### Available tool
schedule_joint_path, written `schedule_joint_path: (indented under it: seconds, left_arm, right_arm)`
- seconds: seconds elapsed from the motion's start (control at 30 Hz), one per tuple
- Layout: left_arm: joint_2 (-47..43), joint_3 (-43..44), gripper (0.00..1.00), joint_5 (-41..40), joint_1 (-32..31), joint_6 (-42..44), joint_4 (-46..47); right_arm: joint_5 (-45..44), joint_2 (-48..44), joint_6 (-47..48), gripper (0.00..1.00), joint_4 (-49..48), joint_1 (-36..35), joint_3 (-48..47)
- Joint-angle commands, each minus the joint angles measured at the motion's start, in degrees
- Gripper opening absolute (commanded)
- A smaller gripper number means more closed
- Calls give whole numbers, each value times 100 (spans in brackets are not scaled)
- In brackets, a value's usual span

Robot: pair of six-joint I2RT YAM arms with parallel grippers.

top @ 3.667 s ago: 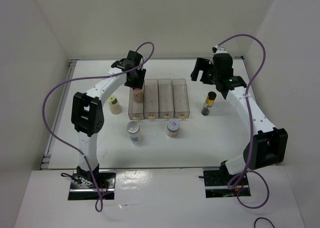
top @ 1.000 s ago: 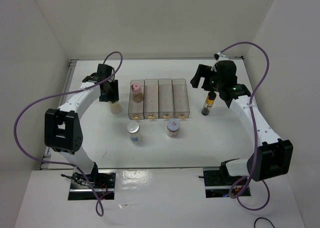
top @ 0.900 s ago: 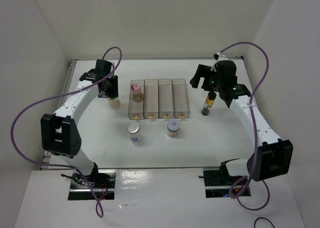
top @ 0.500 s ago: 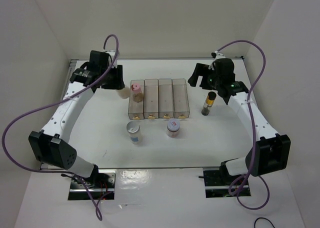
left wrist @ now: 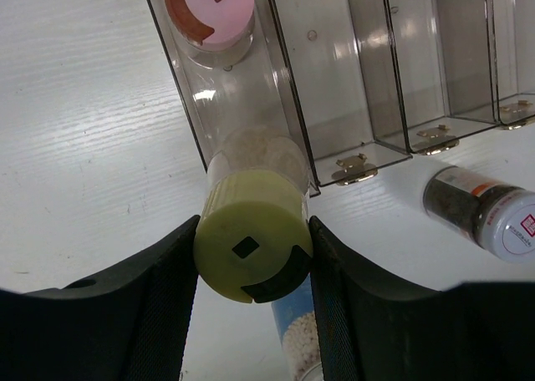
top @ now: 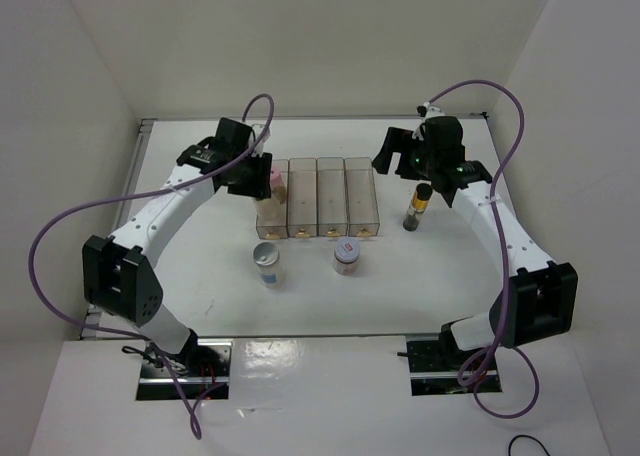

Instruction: Organize the condiment bottles

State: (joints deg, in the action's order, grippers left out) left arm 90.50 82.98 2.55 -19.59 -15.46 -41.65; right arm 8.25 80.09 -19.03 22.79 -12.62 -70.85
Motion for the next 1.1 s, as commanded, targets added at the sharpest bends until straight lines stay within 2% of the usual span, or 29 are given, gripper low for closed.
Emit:
schedule_joint_path:
  seconds: [0.0,0.27,0.77,0.93,1.07]
  left_arm:
    - [160,25,42,-35,-9,-132,438]
    - [495,131,42,-351,-62,-185,500]
    - [978,236,43,-351,-62,-237,667]
    - [1172,289,43,-351,-237,-290,720]
    - [1225,342,46,-404,-291,-343,772]
  right_arm:
    - [36,-11,13,99,-108,-39,-263]
    - [36,41,66,99,-108,-91,-263]
    - [-17,-11,171,99,-160,-91,-78]
    - [-69,-11,224,99,-160,-91,-78]
    - [-122,-11,224,99,-108,-91,-78]
